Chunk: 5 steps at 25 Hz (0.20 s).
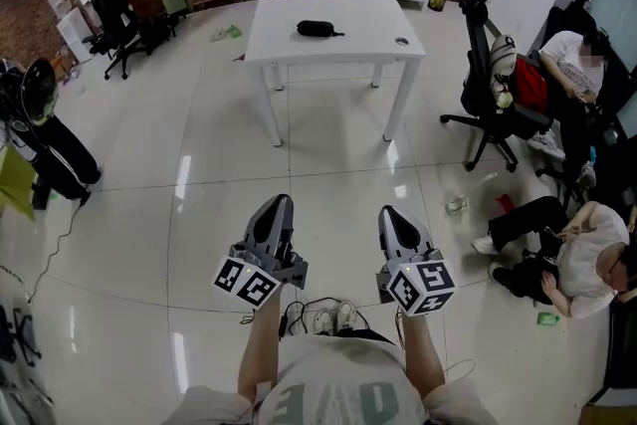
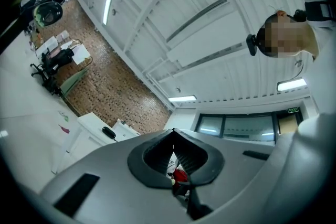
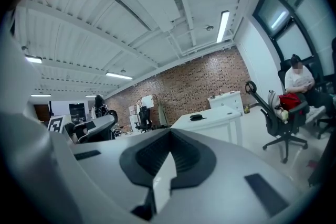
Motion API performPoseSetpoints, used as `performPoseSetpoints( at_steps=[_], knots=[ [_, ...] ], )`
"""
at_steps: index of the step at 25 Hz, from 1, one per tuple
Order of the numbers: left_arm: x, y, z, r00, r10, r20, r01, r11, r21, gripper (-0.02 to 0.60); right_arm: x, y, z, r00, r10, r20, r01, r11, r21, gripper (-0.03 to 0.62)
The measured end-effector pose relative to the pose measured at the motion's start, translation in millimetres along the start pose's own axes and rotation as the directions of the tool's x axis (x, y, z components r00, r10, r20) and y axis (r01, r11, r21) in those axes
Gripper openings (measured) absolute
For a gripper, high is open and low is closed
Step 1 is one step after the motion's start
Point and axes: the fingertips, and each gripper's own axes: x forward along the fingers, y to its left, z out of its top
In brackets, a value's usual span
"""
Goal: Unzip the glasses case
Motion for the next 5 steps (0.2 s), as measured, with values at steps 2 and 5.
performPoseSetpoints(
  at_steps=[2,5],
  knots=[
    [-0.1,-0.7,-1.2,1.0,0.0,-0.002,0.0,1.0,-0.005,0.005,-0.8,-1.2,0.2,1.0,-0.001,-0.001,0.001,1.0,0.002,0.002],
    [4.2,2.0,-3.9,1.0,0.003,-0.006,-0.003,1.0,0.003,0.005,4.4,-5.6,0.6,1.0,-0.003,-0.001,0.003,1.0,-0.005,0.002]
  ],
)
